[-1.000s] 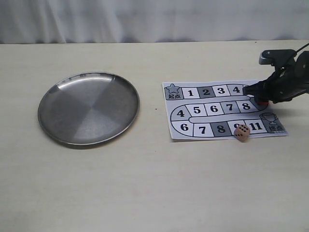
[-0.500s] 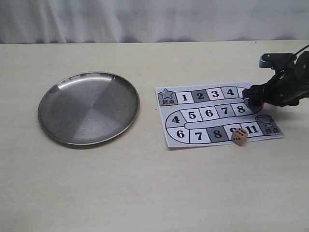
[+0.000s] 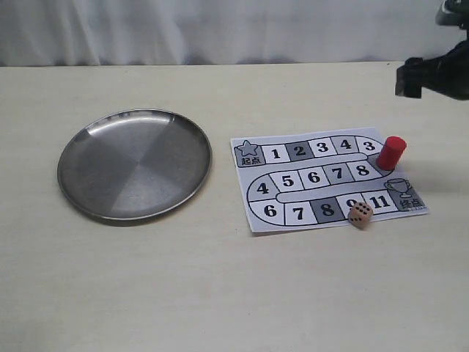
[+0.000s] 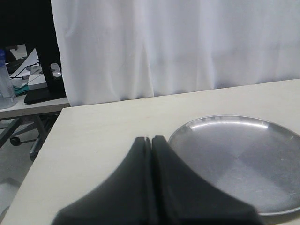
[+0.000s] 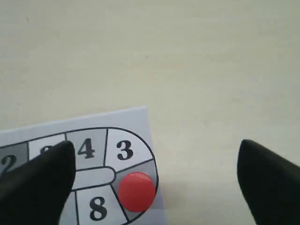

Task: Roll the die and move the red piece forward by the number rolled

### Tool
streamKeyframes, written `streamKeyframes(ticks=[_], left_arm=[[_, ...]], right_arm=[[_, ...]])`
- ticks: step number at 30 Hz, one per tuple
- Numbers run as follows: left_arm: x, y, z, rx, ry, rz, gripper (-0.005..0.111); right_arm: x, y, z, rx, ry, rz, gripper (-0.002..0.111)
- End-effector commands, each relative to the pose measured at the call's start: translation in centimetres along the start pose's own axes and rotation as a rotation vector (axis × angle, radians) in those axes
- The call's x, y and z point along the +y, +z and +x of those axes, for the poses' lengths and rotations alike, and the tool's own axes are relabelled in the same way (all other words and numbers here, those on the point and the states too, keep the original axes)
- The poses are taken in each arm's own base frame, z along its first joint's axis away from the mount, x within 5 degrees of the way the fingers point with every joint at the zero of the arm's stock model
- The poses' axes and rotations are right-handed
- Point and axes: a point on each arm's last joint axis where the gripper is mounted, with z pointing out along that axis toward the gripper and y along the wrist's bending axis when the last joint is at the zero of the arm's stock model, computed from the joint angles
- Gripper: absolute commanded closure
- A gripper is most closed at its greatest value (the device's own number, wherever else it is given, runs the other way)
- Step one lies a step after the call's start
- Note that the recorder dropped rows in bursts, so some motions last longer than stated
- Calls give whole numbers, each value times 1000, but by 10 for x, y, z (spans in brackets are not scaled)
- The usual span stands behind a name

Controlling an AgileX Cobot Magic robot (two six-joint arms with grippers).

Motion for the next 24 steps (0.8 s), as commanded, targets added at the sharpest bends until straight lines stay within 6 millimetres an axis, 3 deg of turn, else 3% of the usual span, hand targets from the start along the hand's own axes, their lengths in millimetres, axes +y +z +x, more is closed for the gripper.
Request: streamKeyframes(ticks=[1, 5, 8, 10, 16, 24], left_arm=[[-1, 0, -1, -20, -9, 11, 107], [-1, 0, -1, -20, -9, 11, 107], [-1, 0, -1, -20, -9, 11, 107], [-1, 0, -1, -20, -9, 11, 107], [-1, 0, -1, -20, -9, 11, 107], [-1, 0, -1, -20, -9, 11, 107]], right_arm=[[4, -34, -5, -92, -5, -29, 25], [4, -61, -1, -238, 14, -26, 56], [3, -77, 13, -333, 66, -20, 88], [1, -87, 24, -395, 102, -11, 104], [1, -117, 65, -516, 171, -10, 104], [52, -145, 122, -595, 1, -233, 104]])
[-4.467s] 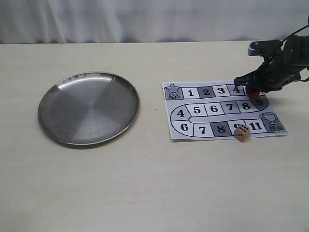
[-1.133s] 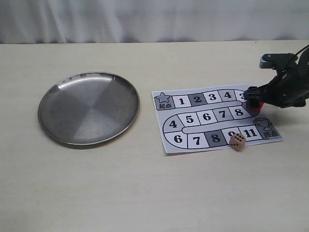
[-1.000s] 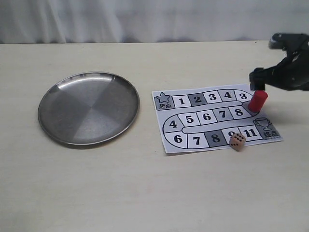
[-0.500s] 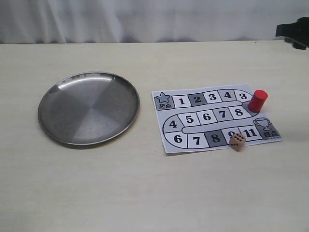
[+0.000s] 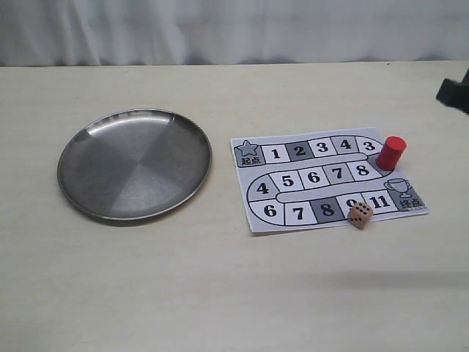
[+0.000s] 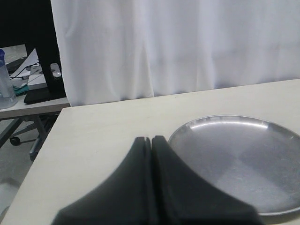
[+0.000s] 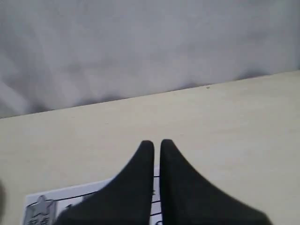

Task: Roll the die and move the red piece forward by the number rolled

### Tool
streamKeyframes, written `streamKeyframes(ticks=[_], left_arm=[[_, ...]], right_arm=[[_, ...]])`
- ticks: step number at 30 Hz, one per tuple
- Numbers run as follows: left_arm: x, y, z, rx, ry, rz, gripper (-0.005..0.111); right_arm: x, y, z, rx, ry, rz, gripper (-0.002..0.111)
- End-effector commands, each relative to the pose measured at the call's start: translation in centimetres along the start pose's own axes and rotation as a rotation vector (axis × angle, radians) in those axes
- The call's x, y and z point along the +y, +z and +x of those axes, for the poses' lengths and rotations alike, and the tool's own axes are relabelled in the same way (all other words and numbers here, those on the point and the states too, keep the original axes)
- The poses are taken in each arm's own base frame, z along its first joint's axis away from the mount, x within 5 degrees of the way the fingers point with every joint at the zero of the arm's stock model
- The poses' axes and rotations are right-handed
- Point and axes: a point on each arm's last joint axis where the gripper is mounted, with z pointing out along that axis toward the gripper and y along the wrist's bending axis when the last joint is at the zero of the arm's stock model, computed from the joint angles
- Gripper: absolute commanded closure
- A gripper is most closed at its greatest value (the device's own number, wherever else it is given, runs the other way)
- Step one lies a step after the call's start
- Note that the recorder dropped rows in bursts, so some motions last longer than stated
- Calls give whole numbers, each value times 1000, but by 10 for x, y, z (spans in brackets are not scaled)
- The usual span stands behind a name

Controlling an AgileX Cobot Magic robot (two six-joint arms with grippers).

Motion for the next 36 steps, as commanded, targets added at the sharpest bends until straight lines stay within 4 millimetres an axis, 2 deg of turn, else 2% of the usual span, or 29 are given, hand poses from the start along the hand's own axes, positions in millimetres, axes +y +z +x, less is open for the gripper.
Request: streamKeyframes(ticks=[1, 3, 7, 16, 18, 20, 27, 32, 36], left_arm=[[-1, 0, -1, -20, -9, 11, 107], [-1, 0, -1, -20, -9, 11, 107], [-1, 0, -1, -20, -9, 11, 107], [-1, 0, -1, -20, -9, 11, 107], [-1, 0, -1, -20, -9, 11, 107], [-1, 0, -1, -20, -9, 11, 107], [-1, 0, -1, -20, -9, 11, 107], [-1, 0, -1, -20, -9, 11, 107], [-1, 0, -1, -20, -9, 11, 107]], right_arm=[[29, -26, 22, -20, -79, -182, 104], [39, -38, 37, 1, -106, -262, 104], [42, -56, 65, 41, -151, -357, 104], [18, -87, 113, 36, -125, -389, 104], [15, -93, 109, -46, -106, -398, 104], [13, -99, 111, -33, -94, -416, 104], [7, -113, 102, -160, -61, -417, 104], [-19, -125, 99, -282, -57, -107, 104], [-21, -129, 106, -256, -119, -68, 104]])
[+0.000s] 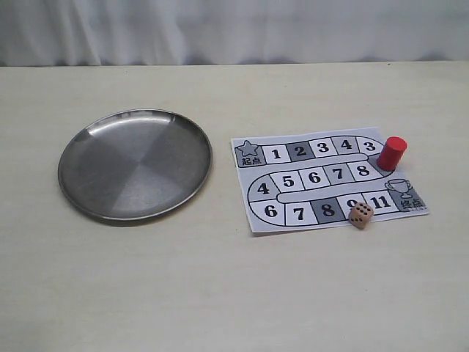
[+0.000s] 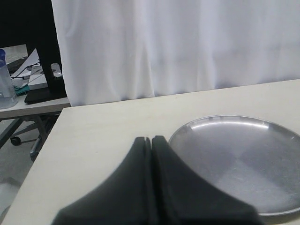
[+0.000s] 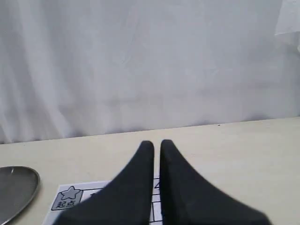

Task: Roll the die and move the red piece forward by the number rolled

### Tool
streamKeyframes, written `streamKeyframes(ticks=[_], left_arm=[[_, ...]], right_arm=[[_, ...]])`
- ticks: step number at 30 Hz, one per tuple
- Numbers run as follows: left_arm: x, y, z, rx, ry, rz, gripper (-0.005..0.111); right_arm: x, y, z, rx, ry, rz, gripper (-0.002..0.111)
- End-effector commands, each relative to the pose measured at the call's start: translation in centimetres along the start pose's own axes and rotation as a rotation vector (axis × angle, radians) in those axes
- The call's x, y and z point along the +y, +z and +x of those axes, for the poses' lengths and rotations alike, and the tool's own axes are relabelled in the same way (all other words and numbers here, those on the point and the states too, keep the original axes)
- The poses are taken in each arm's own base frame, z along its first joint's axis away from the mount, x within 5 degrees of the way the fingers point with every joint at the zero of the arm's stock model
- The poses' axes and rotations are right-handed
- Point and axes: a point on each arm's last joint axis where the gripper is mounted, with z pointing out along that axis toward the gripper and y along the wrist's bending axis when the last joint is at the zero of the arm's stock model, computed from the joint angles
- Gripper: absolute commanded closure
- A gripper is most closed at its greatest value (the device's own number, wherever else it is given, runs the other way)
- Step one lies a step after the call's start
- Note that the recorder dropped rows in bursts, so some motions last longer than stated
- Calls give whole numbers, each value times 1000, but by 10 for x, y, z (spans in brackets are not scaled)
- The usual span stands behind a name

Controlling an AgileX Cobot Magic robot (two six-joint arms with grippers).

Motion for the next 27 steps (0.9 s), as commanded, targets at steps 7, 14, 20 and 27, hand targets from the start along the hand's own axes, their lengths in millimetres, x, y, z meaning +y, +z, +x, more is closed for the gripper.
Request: streamKeyframes(ticks=[7, 14, 20, 27], left_arm=[[-1, 0, -1, -20, -9, 11, 107], [-1, 0, -1, -20, -9, 11, 107], [-1, 0, -1, -20, -9, 11, 107], [-1, 0, -1, -20, -9, 11, 107]], right_arm=[[1, -4, 16, 152, -62, -6, 104], [-2, -4, 17, 165, -26, 33, 104], [-2, -4, 16, 158, -26, 33, 104], [-2, -4, 16, 158, -26, 33, 104]])
